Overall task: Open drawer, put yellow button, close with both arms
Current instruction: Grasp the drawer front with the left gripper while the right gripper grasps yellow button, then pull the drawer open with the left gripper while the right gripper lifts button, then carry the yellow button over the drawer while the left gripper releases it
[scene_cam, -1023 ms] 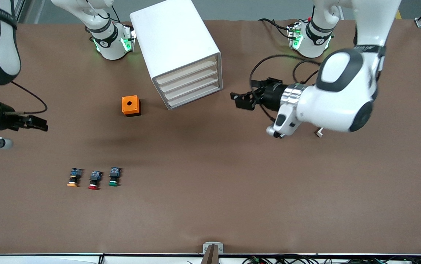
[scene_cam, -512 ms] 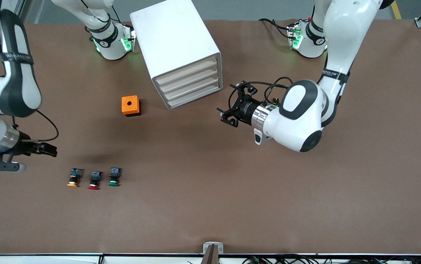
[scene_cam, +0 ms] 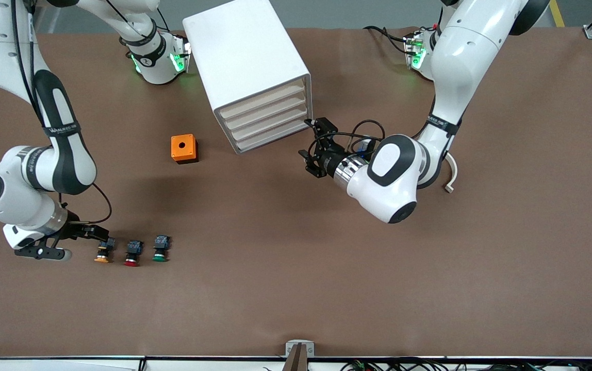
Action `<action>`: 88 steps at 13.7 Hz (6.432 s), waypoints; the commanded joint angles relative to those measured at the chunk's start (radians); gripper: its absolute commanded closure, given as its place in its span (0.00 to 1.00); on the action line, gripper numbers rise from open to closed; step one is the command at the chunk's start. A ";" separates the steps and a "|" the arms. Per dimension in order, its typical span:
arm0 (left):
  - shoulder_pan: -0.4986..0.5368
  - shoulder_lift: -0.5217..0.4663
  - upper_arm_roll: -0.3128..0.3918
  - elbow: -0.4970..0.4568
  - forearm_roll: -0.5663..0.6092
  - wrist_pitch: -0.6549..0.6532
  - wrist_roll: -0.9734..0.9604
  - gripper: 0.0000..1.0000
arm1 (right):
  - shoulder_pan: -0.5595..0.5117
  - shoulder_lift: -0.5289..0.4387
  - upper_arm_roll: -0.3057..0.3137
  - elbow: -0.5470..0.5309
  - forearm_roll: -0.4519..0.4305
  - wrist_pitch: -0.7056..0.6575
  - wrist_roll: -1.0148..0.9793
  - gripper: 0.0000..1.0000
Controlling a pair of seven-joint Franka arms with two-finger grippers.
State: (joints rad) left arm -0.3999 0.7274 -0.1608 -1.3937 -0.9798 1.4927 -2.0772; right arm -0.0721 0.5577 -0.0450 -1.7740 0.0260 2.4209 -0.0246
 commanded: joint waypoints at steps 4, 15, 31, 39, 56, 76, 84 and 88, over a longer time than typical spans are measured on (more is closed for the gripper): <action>-0.011 0.082 0.001 0.027 -0.127 -0.066 -0.237 0.03 | -0.026 0.100 0.013 0.019 0.012 0.078 0.009 0.00; -0.056 0.118 -0.011 0.019 -0.172 -0.156 -0.299 0.54 | -0.026 0.165 0.014 0.060 0.038 0.076 0.008 0.15; -0.146 0.133 -0.006 0.021 -0.057 -0.163 -0.368 0.54 | -0.015 0.067 0.019 0.114 0.040 -0.121 0.046 1.00; -0.203 0.144 -0.006 0.024 -0.066 -0.163 -0.353 0.64 | 0.018 -0.021 0.022 0.108 0.040 -0.247 0.153 1.00; -0.131 0.144 -0.006 0.024 -0.077 -0.163 -0.348 0.92 | 0.394 -0.337 0.022 -0.035 0.048 -0.453 0.912 1.00; 0.067 0.141 -0.008 0.064 -0.076 -0.163 -0.291 0.49 | 0.877 -0.400 0.022 -0.022 0.098 -0.402 1.670 1.00; 0.081 0.129 -0.013 0.116 -0.076 -0.163 0.124 0.01 | 0.992 -0.306 0.022 0.021 0.003 -0.353 1.899 1.00; 0.099 0.135 0.000 0.179 -0.071 -0.163 0.360 0.01 | 1.020 -0.240 0.022 0.073 -0.012 -0.355 1.996 1.00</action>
State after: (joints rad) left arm -0.3046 0.8629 -0.1693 -1.2444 -1.0526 1.3363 -1.8190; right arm 0.9286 0.2786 -0.0123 -1.7541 0.0311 2.0748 1.9180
